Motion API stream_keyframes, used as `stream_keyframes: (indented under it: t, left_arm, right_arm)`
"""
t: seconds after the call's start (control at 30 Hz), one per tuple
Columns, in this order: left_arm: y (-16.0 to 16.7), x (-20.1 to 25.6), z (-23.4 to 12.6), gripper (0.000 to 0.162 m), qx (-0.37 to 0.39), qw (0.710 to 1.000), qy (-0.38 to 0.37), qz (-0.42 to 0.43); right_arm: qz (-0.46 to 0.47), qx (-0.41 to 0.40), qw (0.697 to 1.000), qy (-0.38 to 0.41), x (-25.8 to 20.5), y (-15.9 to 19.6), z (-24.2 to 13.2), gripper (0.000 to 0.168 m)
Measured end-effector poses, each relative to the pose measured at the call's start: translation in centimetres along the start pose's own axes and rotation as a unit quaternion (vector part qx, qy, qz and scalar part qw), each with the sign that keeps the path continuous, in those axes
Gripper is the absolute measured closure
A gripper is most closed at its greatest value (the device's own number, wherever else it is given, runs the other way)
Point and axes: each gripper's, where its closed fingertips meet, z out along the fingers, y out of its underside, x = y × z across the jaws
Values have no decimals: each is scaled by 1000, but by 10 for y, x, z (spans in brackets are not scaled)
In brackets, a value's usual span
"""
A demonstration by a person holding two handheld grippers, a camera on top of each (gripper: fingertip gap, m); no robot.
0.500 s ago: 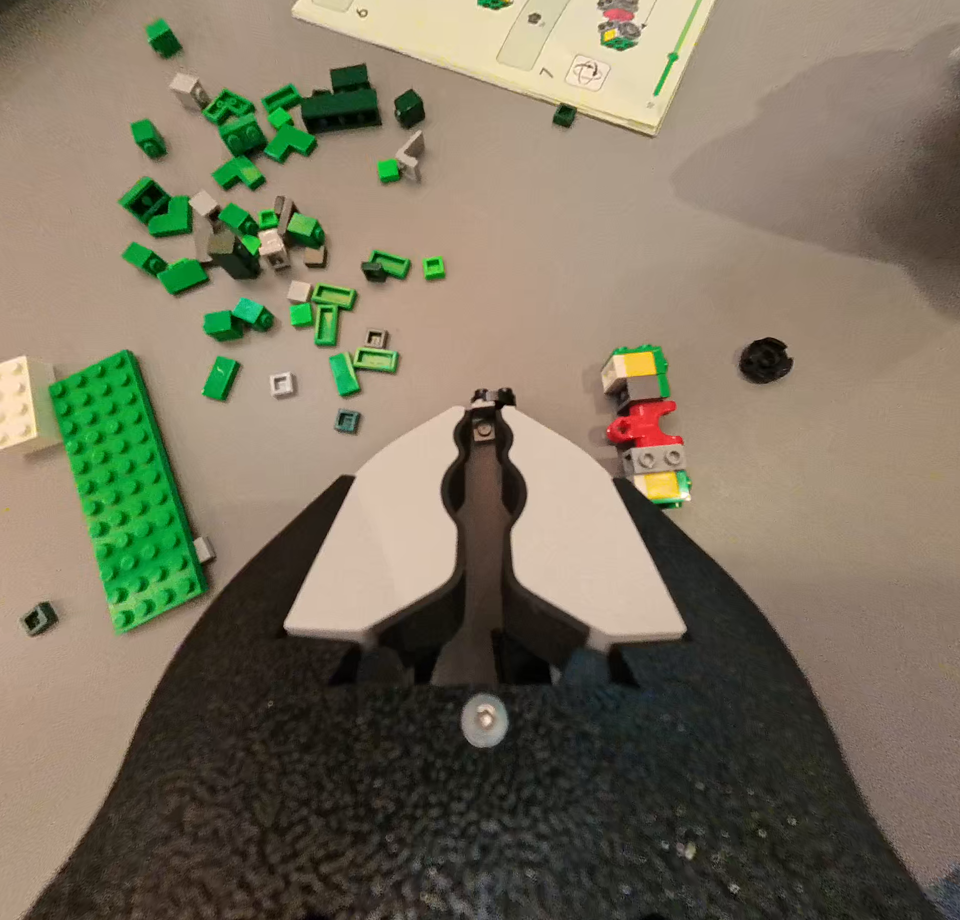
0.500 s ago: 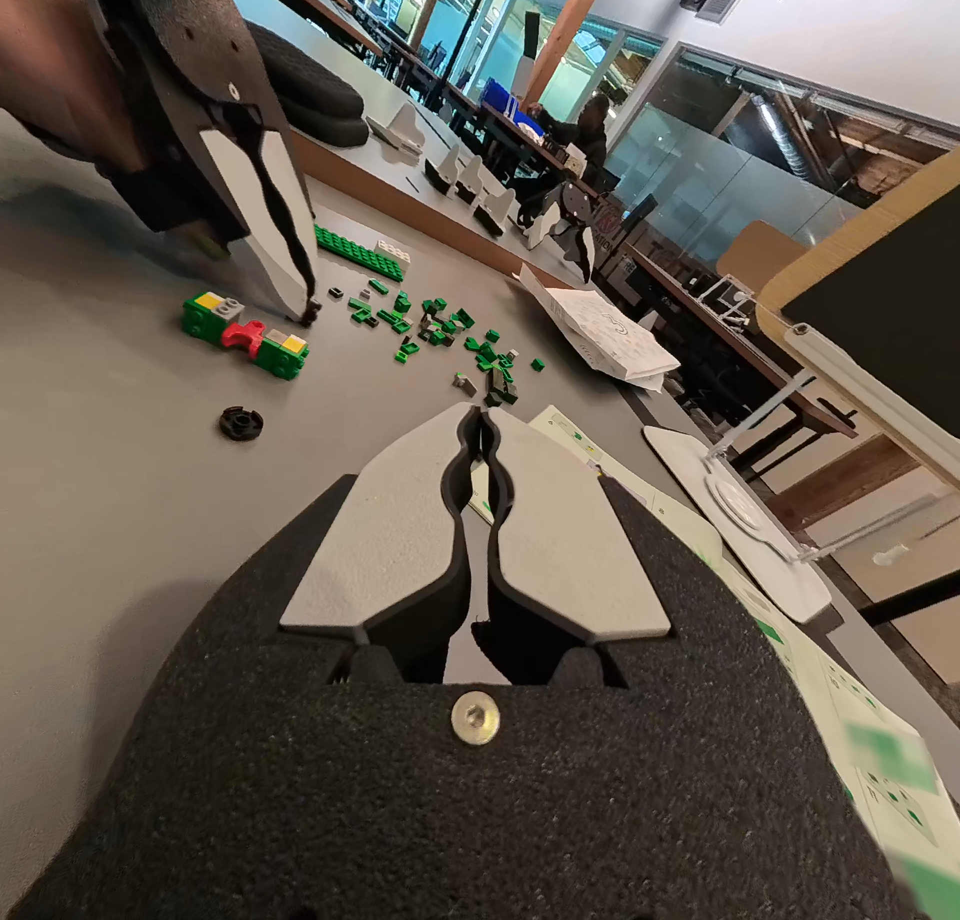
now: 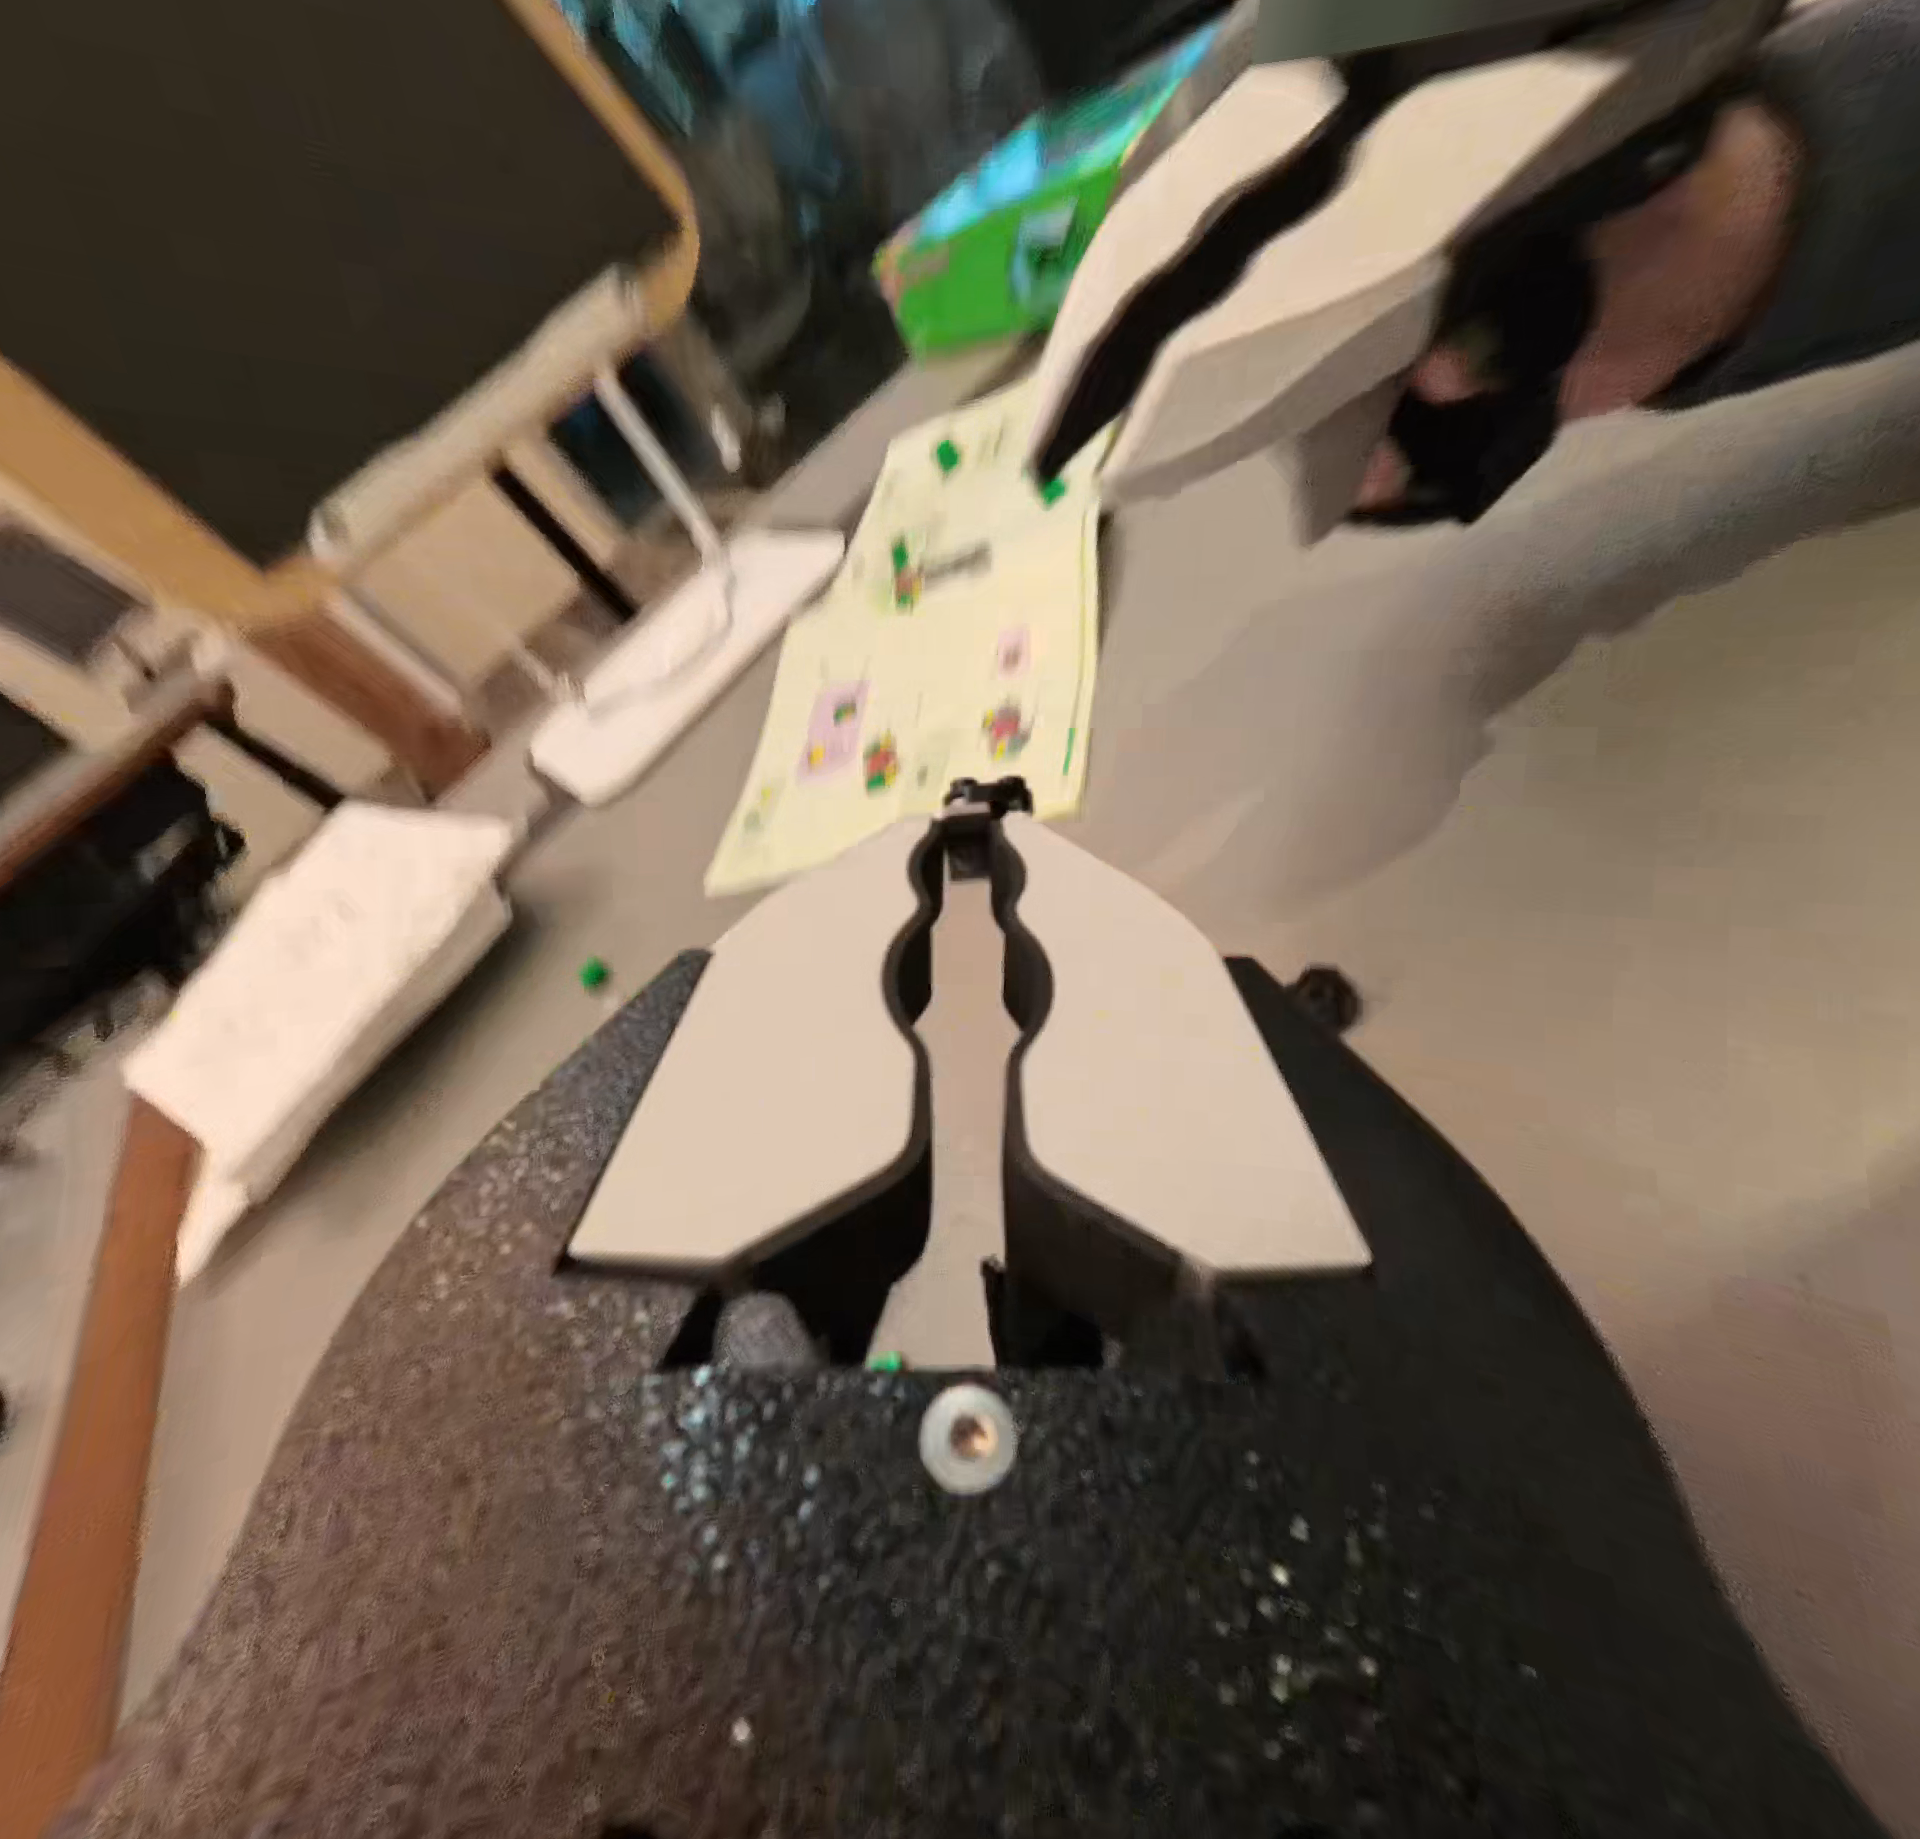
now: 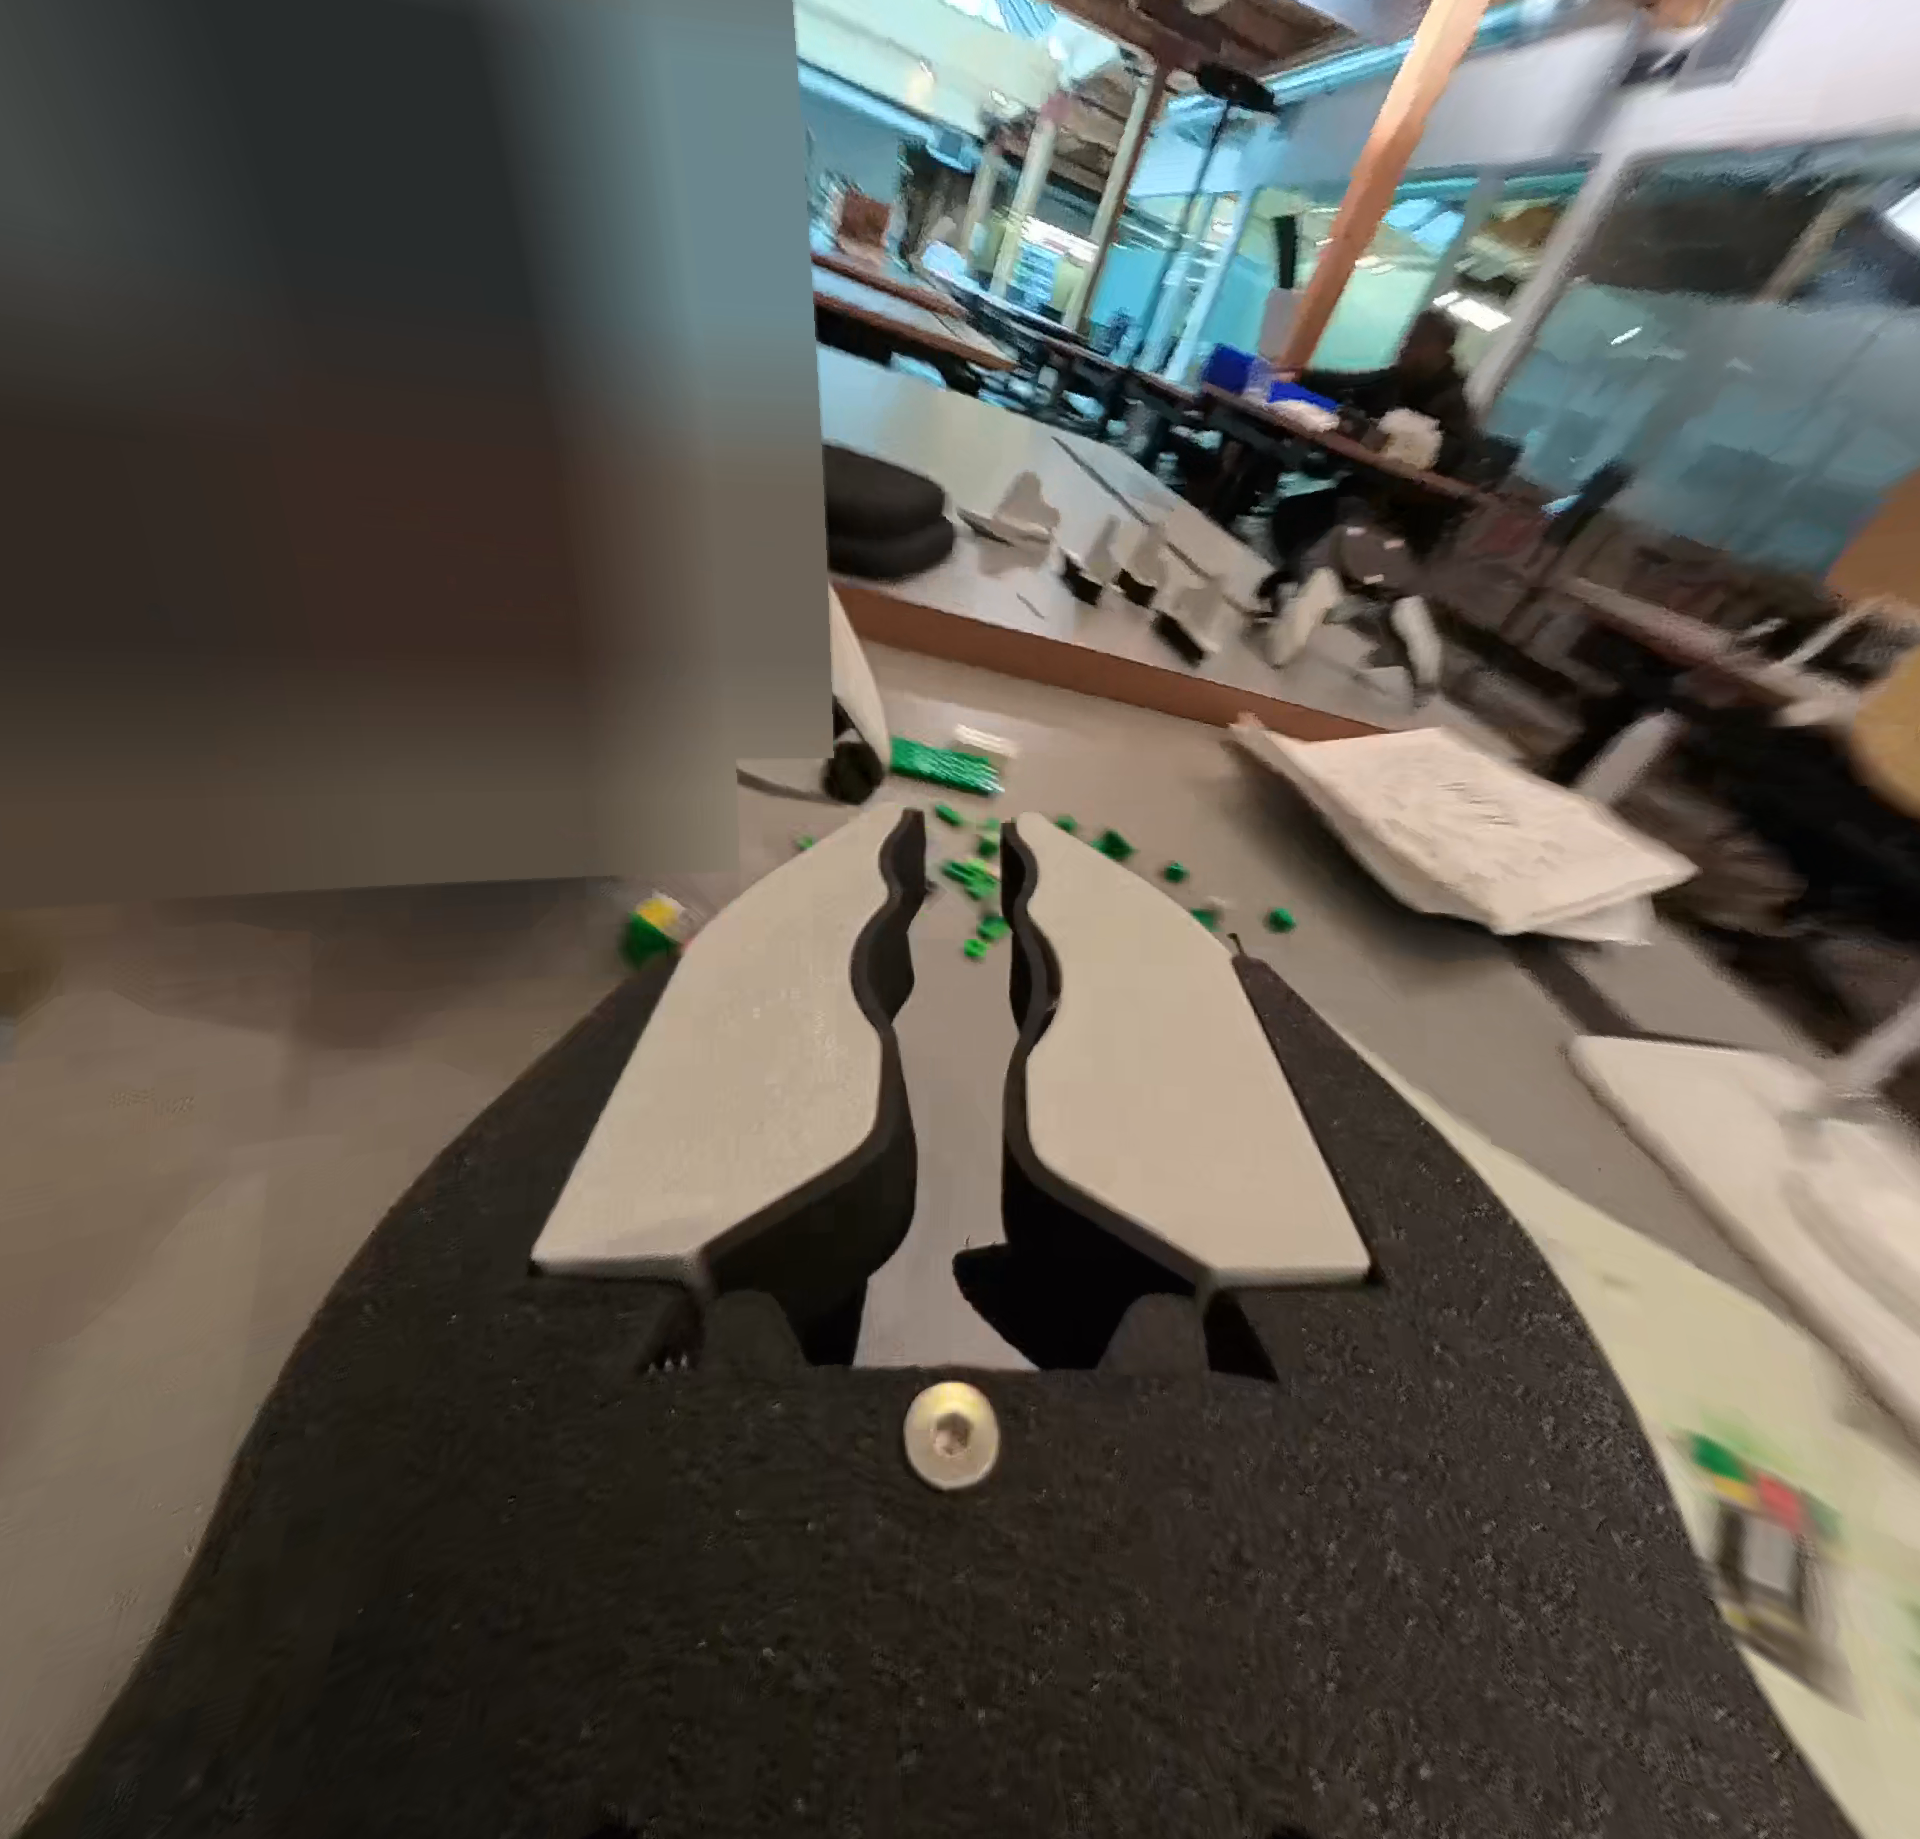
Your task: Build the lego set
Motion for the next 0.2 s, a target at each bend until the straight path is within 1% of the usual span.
stream_keyframes:
  t: [0.03,0.1,0.13,0.17,0.2]
  left_arm:
    - [-15,3,-2,154,31,999,4,21]
    - [-41,8,-6,154,89,995,11,51]
    - [-53,11,-8,154,117,991,21,56]
    - [-64,14,-10,154,141,988,33,56]
    - [-73,18,-12,154,162,984,47,56]
  right_arm:
    - [53,11,998,-28,-2,-7,0,154]
    - [171,35,980,-96,-8,-21,-1,151]
    - [232,45,962,-137,-12,-26,-1,149]
    - [295,58,936,-183,-16,-34,-3,147]
    - [356,70,903,-230,-20,-41,-5,147]
